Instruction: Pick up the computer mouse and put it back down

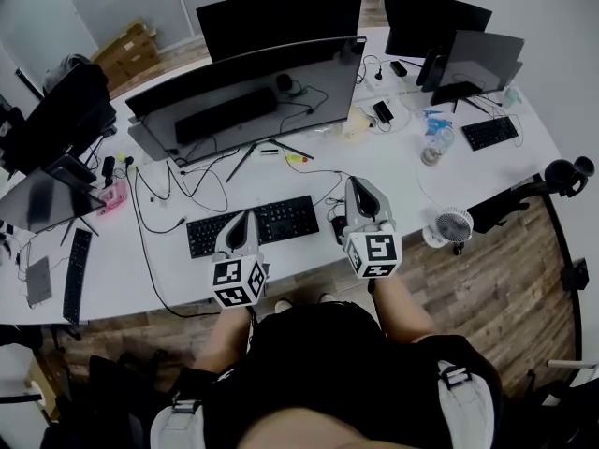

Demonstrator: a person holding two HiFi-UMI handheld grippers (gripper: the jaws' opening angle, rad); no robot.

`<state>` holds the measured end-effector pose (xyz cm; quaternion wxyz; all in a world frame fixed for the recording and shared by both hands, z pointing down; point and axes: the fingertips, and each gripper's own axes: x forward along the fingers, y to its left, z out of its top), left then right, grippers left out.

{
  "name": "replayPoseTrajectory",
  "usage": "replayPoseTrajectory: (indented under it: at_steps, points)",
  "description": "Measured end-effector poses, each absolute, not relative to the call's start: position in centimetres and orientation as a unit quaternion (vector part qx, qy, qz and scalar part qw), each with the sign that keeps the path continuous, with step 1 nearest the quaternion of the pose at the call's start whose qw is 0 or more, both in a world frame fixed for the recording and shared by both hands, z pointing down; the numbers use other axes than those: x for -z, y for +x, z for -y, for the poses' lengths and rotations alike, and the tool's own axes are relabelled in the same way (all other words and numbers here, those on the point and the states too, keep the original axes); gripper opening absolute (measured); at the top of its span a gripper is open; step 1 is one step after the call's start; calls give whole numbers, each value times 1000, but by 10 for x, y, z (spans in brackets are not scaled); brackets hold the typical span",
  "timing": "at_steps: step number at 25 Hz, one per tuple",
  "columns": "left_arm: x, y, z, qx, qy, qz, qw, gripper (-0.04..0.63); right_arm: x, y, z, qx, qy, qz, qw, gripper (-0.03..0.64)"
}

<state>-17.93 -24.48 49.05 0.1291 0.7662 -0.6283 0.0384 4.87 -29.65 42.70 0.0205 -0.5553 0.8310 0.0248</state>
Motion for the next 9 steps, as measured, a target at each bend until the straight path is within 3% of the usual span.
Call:
replayPoseTrajectory:
  at_steps: [9]
  points:
    - [-487, -191, 247, -31, 772, 622, 129, 54, -432, 31, 300, -23, -546, -837, 9, -3]
